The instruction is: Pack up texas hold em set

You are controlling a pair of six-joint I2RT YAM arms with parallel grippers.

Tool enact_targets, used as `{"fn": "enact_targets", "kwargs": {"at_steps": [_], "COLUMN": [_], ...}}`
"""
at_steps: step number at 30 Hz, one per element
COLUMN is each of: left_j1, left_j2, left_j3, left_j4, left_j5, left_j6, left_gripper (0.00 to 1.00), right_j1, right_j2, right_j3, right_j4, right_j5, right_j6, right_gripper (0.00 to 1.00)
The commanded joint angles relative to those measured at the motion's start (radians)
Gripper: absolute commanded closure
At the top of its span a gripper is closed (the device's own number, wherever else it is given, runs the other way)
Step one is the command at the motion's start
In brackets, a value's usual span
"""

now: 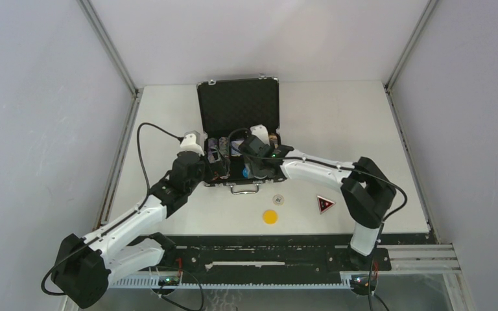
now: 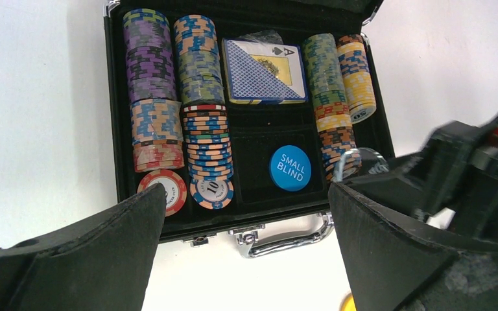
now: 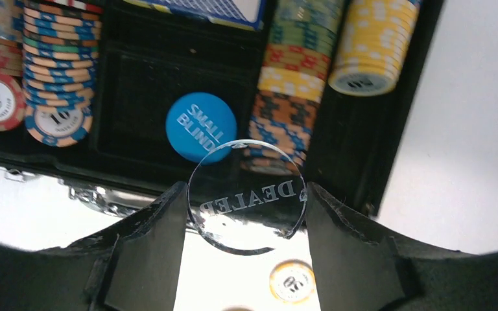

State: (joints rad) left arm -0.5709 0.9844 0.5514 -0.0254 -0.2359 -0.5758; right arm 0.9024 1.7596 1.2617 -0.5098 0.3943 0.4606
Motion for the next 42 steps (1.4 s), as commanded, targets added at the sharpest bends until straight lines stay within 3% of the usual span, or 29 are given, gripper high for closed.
{"fn": "enact_targets", "kwargs": {"at_steps": [1,10,13,17,23,31,32,39,41,42], "left_j1": [0.005,0.005,0.005,0.005,0.005,0.005,0.004,-0.026,-0.048,-0.062], "left_j2": [-0.022,-0.043,-0.041,-0.037,-0.027,-0.006,-0.001,0.008,0.002,-0.003], "left_j3": [0.013,0.001,-0.002,-0.008,-0.006,-0.022,-0.024,-0.025,-0.030,-0.037], "left_j4": [0.010,0.009,0.008,0.006,0.010,0.059,0.065,0.074,0.073,0.073], "left_j5": [-0.022,-0.031,-0.034,-0.045,-0.040,-0.001,0.005,0.019,-0.001,-0.012], "left_j6": [0.009,0.008,0.011,0.014,0.013,0.007,0.001,-0.017,-0.023,-0.026], "left_gripper": [0.00,0.00,0.00,0.00,0.00,0.02,0.03,0.17,0.29,0.34], "right_j1": [-0.005,-0.007,-0.011,-0.013,-0.004,0.021,0.021,0.044,0.046,0.045], "right_j2": [0.059,0.234,0.263,0.229,0.106,-0.178,-0.201,-0.263,-0.245,-0.233], "right_j3": [0.123,0.309,0.354,0.361,0.258,-0.145,-0.188,-0.394,-0.413,-0.418], "right_j4": [0.043,0.023,0.008,0.009,0.047,0.149,0.149,0.166,0.191,0.199], "right_j5": [-0.041,-0.089,-0.066,-0.028,0.005,0.080,0.092,0.116,0.109,0.114], "right_j6": [-0.073,-0.122,-0.142,-0.163,-0.156,-0.044,-0.023,0.079,0.083,0.090], "right_gripper": [0.37,0.34,0.19,0.13,0.12,0.15,0.19,0.74,0.95,0.99]}}
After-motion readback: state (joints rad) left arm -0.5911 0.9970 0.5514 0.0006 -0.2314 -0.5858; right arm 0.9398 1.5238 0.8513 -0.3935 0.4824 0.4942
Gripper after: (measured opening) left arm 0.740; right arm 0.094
